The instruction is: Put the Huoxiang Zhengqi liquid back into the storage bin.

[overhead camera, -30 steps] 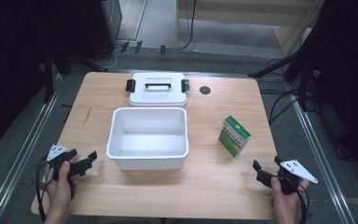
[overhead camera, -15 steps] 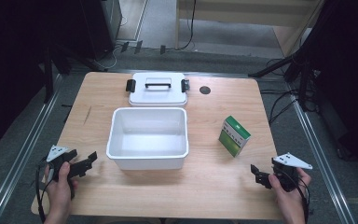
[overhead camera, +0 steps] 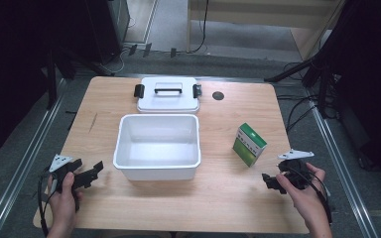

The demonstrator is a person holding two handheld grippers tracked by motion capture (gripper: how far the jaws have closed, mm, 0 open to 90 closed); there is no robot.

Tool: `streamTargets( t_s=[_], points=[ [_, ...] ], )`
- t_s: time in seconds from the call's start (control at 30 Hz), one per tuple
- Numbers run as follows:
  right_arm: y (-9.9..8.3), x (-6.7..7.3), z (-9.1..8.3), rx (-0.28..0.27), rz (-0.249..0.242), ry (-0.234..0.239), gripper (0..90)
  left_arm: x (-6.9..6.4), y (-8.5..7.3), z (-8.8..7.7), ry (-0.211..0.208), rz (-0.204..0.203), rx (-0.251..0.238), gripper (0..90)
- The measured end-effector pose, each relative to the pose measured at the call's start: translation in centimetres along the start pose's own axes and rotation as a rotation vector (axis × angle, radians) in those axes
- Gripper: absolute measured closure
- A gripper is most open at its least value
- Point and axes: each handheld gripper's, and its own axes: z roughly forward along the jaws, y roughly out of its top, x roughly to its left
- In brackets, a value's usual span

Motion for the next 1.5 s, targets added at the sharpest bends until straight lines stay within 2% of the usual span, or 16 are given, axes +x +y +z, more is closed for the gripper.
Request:
streamTargets(
  t_s=[0.07, 0.17, 0.27, 0.37, 0.5, 0.67, 0.77, 0.8, 0.87, 0.97, 1.07, 1.33, 1.5],
  points=[
    [0.8, -0.1, -0.3, 0.033, -0.013, 0.024, 15.6, 0.0, 0.0, 0.0, -0.001, -0.001, -0.001, 13.9],
    [1.3, 0.1, -0.5, 0.047, -0.019, 0.048, 12.5, 0.0, 0.0, 0.0, -0.001, -0.001, -0.001, 13.9],
    [1.8, 0.3, -0.6, 0.065, -0.038, 0.047, 12.7, 0.0, 0.0, 0.0, 0.000, -0.001, -0.001, 13.9],
    [2.3, 0.2, -0.7, 0.082, -0.034, 0.069, 12.7, 0.0, 0.0, 0.0, -0.001, -0.001, -0.002, 13.9],
    [3.0, 0.1, -1.1, 0.117, -0.046, 0.051, 12.9, 0.0, 0.0, 0.0, 0.000, 0.000, 0.001, 13.9],
    [4.0, 0.2, -1.5, 0.150, -0.069, 0.060, 13.6, 0.0, 0.0, 0.0, 0.000, 0.000, 0.002, 13.9],
    [4.9, 0.5, -1.9, 0.174, -0.107, 0.044, 18.0, 0.0, 0.0, 0.0, 0.000, 0.000, 0.002, 13.9],
    [5.1, 0.6, -2.0, 0.177, -0.115, 0.038, 21.0, 0.0, 0.0, 0.0, 0.000, 0.000, 0.002, 13.9],
    [5.5, 0.6, -2.3, 0.173, -0.129, 0.060, 24.4, 0.0, 0.0, 0.0, -0.002, 0.000, 0.003, 13.9],
    [5.8, 0.8, -2.4, 0.180, -0.139, 0.065, 24.9, 0.0, 0.0, 0.0, -0.002, 0.000, 0.003, 13.9],
    [6.3, 0.9, -2.4, 0.197, -0.174, 0.057, 23.9, 0.0, 0.0, 0.0, -0.003, 0.000, 0.004, 13.9],
    [7.5, 1.1, -2.8, 0.191, -0.189, 0.055, 28.1, 0.0, 0.0, 0.0, -0.004, 0.000, 0.006, 13.9],
    [8.2, 1.1, -2.9, 0.192, -0.198, 0.062, 26.9, 0.0, 0.0, 0.0, -0.004, 0.000, 0.007, 13.9]
  ],
)
